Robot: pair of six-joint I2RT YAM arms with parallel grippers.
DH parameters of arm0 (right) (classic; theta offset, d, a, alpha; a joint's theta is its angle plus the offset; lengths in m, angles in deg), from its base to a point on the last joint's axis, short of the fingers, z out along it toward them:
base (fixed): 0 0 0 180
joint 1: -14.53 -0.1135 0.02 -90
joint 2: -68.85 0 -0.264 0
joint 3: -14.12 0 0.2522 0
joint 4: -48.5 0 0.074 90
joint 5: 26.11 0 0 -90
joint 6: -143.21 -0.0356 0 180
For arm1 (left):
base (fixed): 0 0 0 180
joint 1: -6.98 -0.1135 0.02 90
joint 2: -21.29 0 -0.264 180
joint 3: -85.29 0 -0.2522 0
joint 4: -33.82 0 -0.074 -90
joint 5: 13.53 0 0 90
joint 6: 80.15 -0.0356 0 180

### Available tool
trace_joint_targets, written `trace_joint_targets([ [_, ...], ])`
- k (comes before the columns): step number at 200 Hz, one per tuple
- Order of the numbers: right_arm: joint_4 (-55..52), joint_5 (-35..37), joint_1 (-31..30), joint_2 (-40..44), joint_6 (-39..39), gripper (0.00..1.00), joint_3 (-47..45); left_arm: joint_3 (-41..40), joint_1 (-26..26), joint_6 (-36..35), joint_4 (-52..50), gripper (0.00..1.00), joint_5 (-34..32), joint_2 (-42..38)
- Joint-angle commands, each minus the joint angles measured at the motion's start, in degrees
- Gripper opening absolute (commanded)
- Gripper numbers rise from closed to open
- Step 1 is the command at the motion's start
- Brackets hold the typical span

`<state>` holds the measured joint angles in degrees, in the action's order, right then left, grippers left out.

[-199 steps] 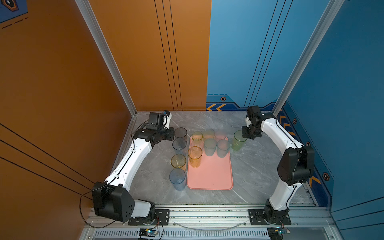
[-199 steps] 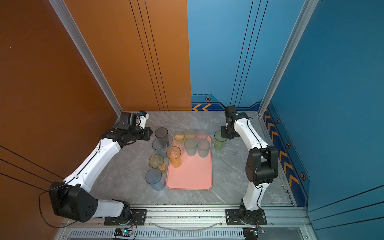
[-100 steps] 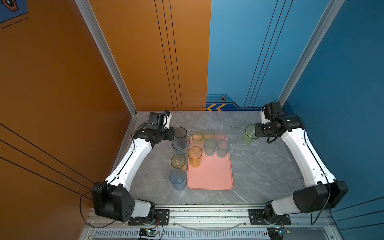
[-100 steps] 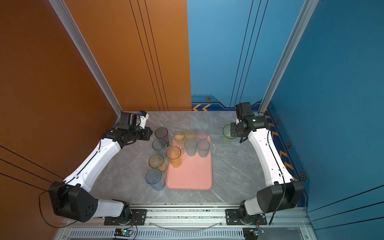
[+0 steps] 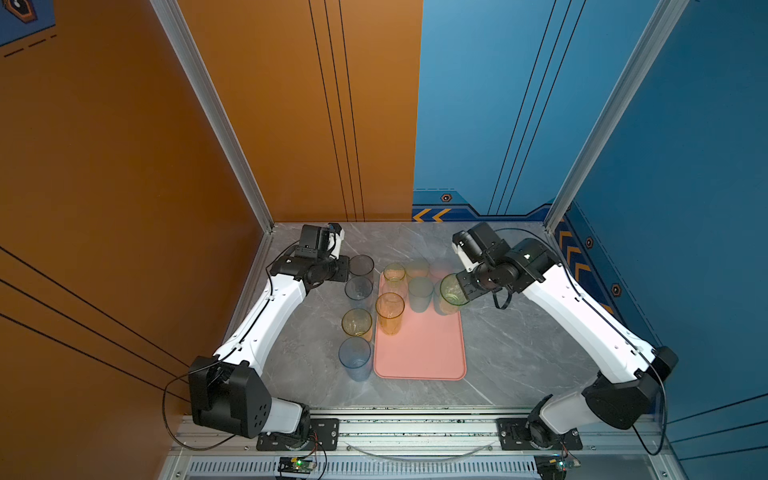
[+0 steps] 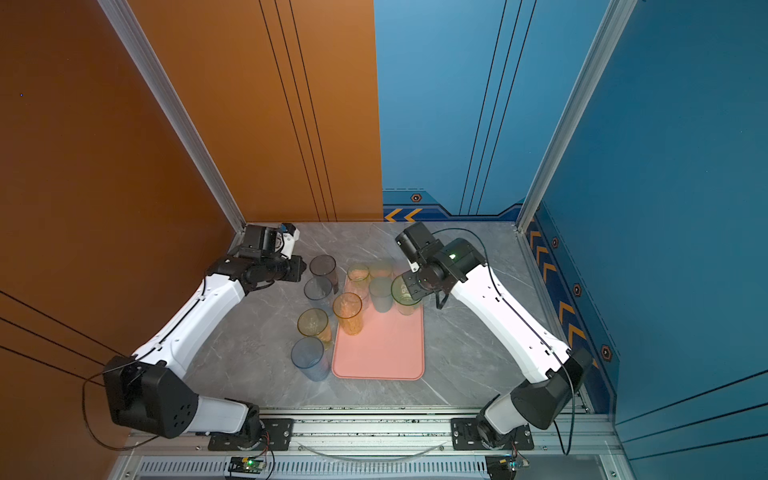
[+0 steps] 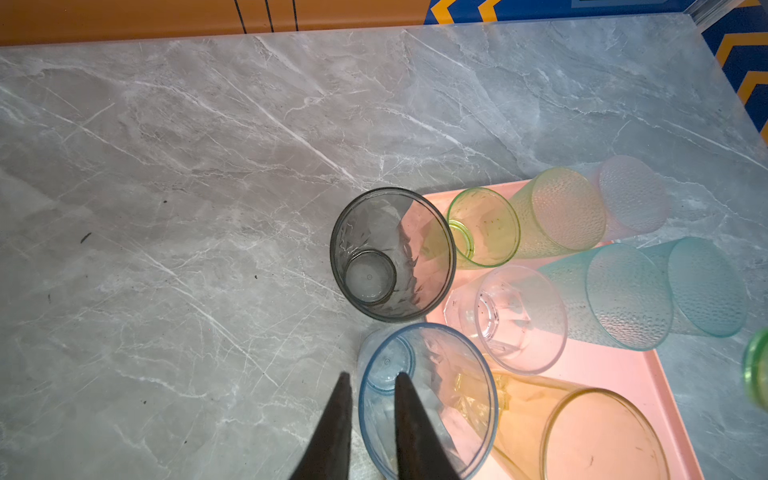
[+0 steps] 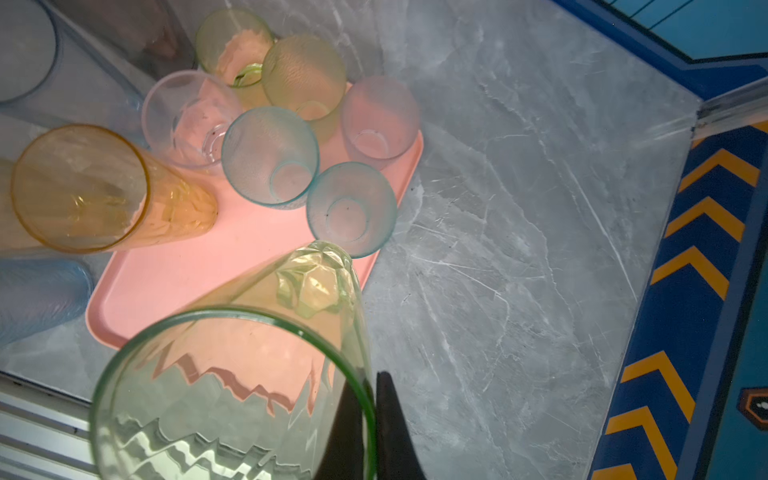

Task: Place the glasses into the tray
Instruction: Place the glass on the tray.

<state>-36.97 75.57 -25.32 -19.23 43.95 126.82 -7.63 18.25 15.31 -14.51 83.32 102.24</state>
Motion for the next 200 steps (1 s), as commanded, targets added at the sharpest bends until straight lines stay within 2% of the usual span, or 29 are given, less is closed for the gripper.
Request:
trace_joint_targets([
  [1,-1.0,1.6,-3.0,-2.6,-1.3,0.01,1.2,1.9,0.0,-0.4,-1.9,0.21,-0.9,0.7],
  [95,5.8,-5.3,-5.0,-12.8,-1.5,0.01,1.5,1.8,0.2,-0.4,-2.1,0.21,-1.2,1.5],
  [200,10.0,-7.6,-3.1,-17.5,-2.3,0.01,0.9,1.8,0.2,-0.5,-2.1,0.21,-1.2,2.0],
])
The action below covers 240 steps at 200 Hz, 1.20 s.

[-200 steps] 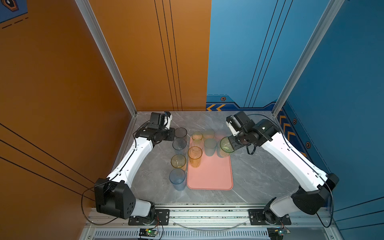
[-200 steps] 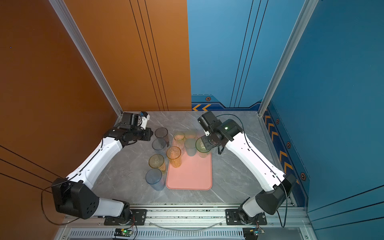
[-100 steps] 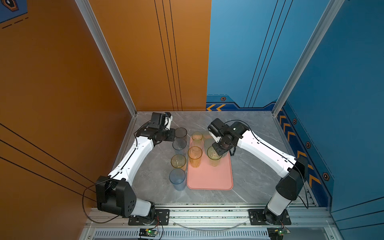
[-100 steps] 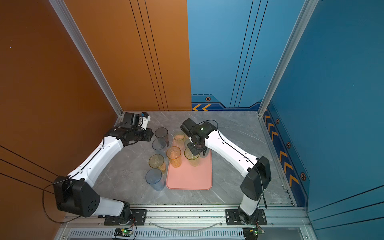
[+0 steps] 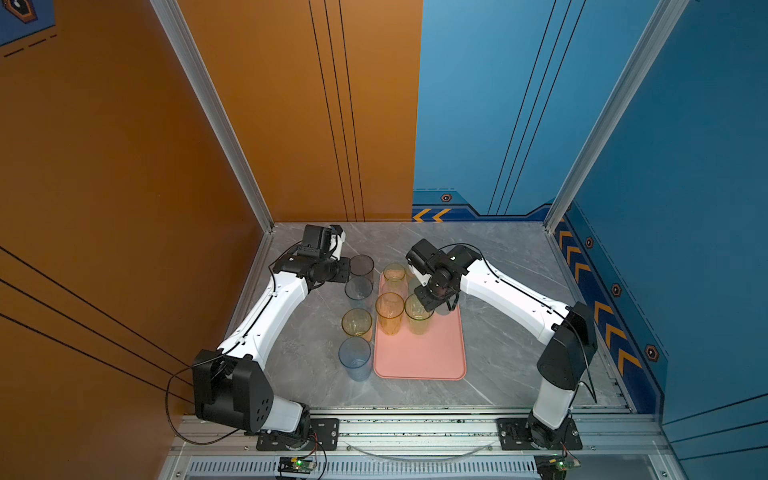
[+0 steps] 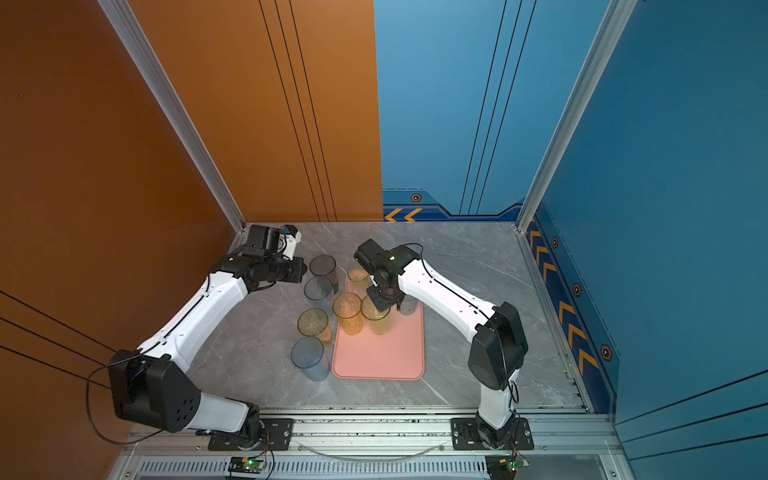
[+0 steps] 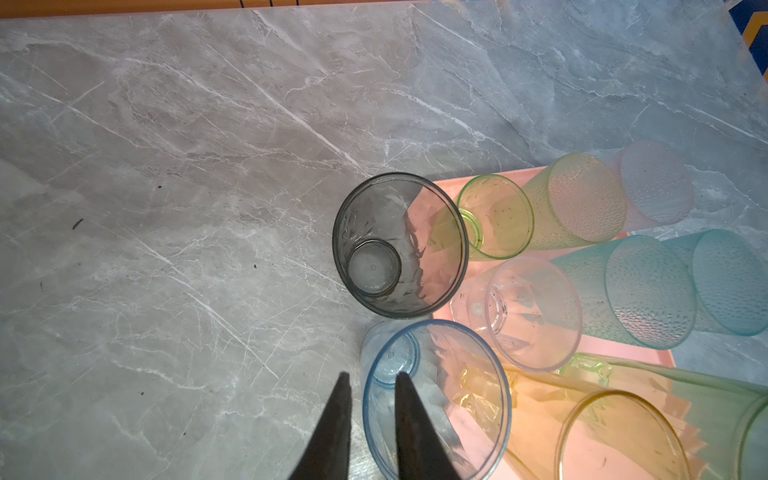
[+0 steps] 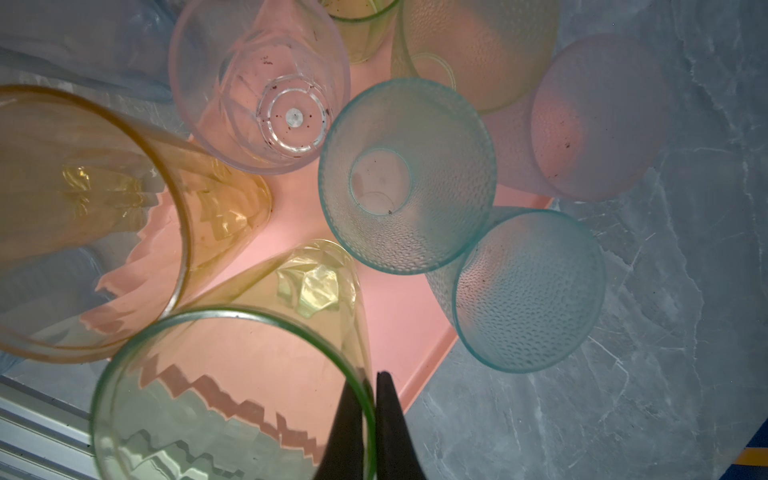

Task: Place the glasses into the tray
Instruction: Place the glass on the tray.

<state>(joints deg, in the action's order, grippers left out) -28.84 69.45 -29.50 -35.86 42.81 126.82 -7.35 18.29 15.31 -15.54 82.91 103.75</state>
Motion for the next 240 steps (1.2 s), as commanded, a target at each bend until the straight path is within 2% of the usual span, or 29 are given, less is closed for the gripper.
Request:
trace_joint_targets([
  [1,1.9,-1.4,1.0,-0.8,-1.2,0.01,1.0,1.5,0.2,-0.5,-1.1,0.21,-0.8,0.5],
  [104,2.6,-2.2,2.1,-2.7,-1.4,0.02,-0.1,1.9,0.0,-0.6,-1.5,0.22,-0.5,0.9],
  [157,3.4,-3.0,3.1,-2.2,-1.9,0.09,-1.9,2.1,0.0,-0.7,-1.8,0.22,-0.5,0.9],
  [199,3.6,-3.0,3.3,-1.3,-2.0,0.18,-2.6,2.2,0.0,-0.6,-1.9,0.22,-0.5,0.8],
  [240,3.7,-3.1,3.3,-1.1,-2.1,0.19,-2.9,2.3,0.1,-0.7,-2.1,0.22,-0.5,0.6],
])
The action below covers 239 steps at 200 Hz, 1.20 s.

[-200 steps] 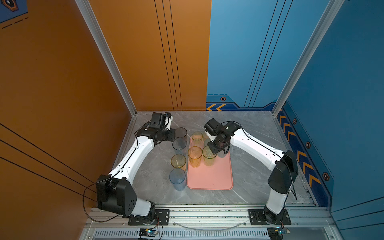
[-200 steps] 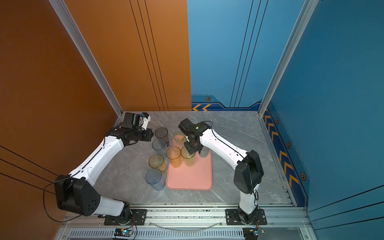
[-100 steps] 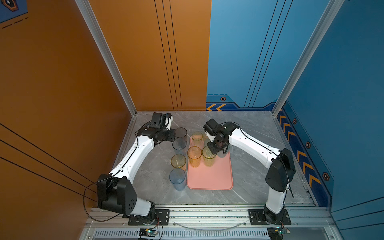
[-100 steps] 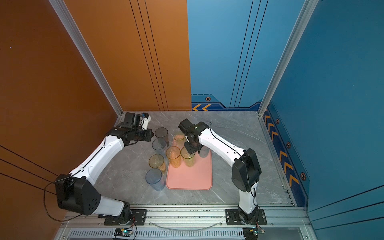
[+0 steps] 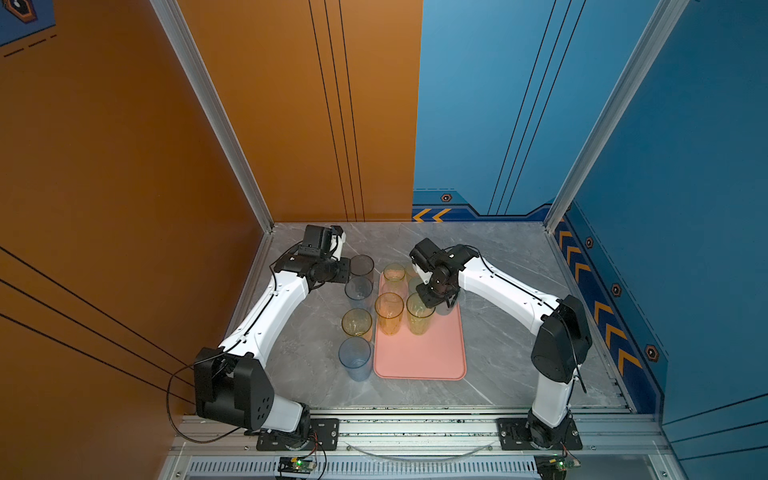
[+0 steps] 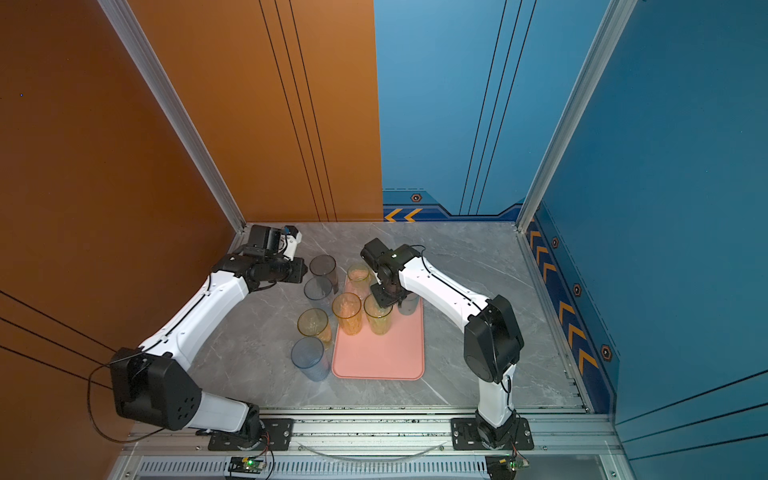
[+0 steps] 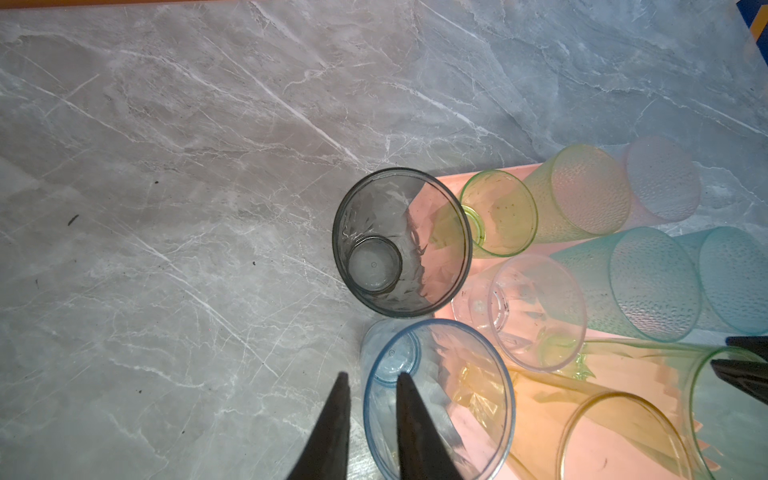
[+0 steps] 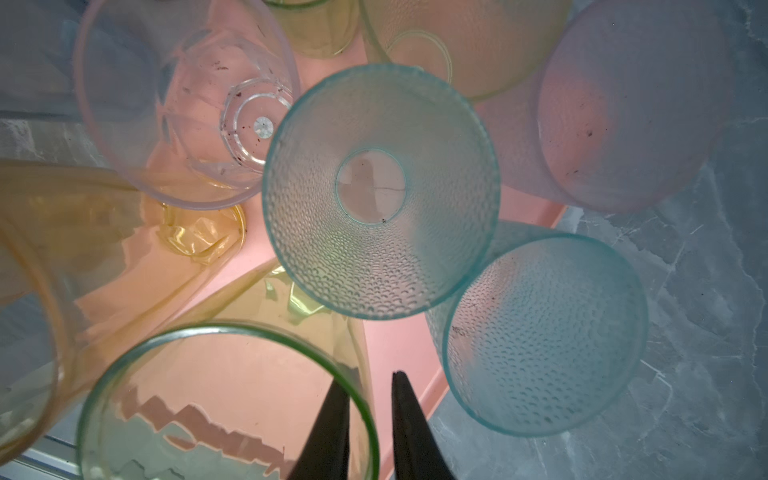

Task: Place the glasses into the tray
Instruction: Place the glass on the tray.

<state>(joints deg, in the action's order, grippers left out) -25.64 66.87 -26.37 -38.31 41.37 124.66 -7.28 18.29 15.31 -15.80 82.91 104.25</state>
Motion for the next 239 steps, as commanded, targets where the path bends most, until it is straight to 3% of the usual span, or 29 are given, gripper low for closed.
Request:
trace_joint_targets([
  [1,0.5,-0.5,0.2,1.3,-0.6,0.19,-0.7,2.3,0.1,-0.7,-1.9,0.22,-0.5,0.1],
  [152,1.6,0.1,0.3,7.4,-0.3,0.28,-1.9,2.9,0.0,-1.2,-3.1,0.21,-2.0,1.3],
  [239,10.3,-2.5,9.2,20.9,-3.2,0.33,-12.0,3.1,-0.4,-1.1,-3.1,0.21,-3.5,2.1],
])
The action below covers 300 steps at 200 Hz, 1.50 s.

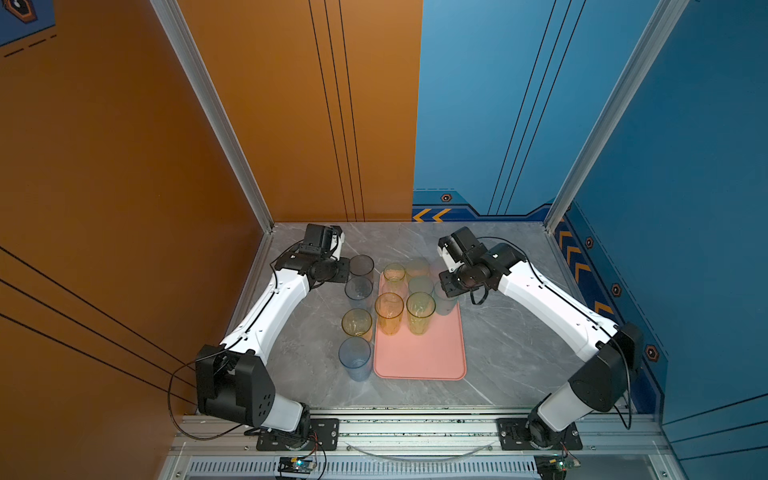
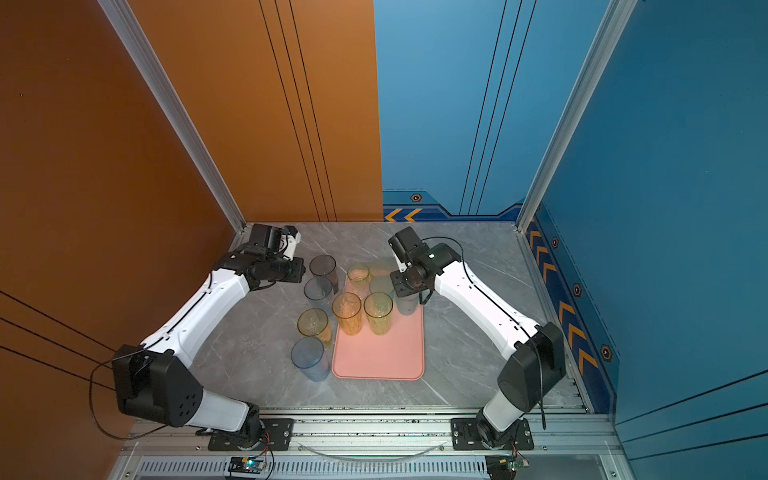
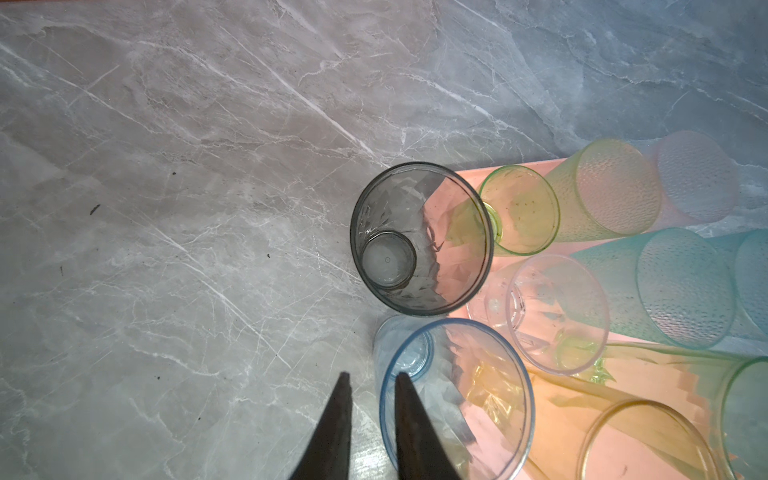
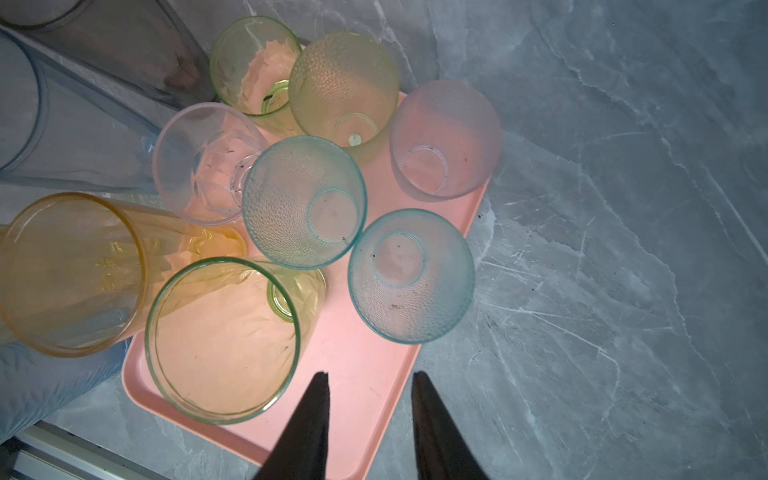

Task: Place the glasses into the tray
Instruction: Place the glass on the tray, then pick up the glass from the top-center of the table.

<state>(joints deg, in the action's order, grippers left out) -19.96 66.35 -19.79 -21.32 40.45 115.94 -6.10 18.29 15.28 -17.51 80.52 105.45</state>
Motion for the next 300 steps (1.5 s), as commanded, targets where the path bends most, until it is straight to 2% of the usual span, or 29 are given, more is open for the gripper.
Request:
trace_joint_targets([
  [1,4.8,-2.1,2.7,4.1,-2.4,0.33,-3.4,1.9,-0.4,-1.0,-1.4,0.21,-1.1,0.9],
  [39,7.8,-3.3,4.6,6.8,-3.4,0.34,-6.4,1.7,-0.6,-0.6,-1.4,0.22,-1.3,0.6],
  [108,8.6,-4.9,4.9,6.3,-3.7,0.34,-7.6,3.0,-0.7,-0.8,-1.8,0.22,-0.6,0.7],
  [193,8.7,-5.9,5.1,6.1,-3.5,0.34,-7.8,11.3,-0.7,-1.8,-8.7,0.21,2.4,8.5],
  [300,8.3,-6.5,5.7,6.1,-3.0,0.34,-7.4,17.6,-0.1,-3.4,-9.1,0.21,-1.9,17.3],
])
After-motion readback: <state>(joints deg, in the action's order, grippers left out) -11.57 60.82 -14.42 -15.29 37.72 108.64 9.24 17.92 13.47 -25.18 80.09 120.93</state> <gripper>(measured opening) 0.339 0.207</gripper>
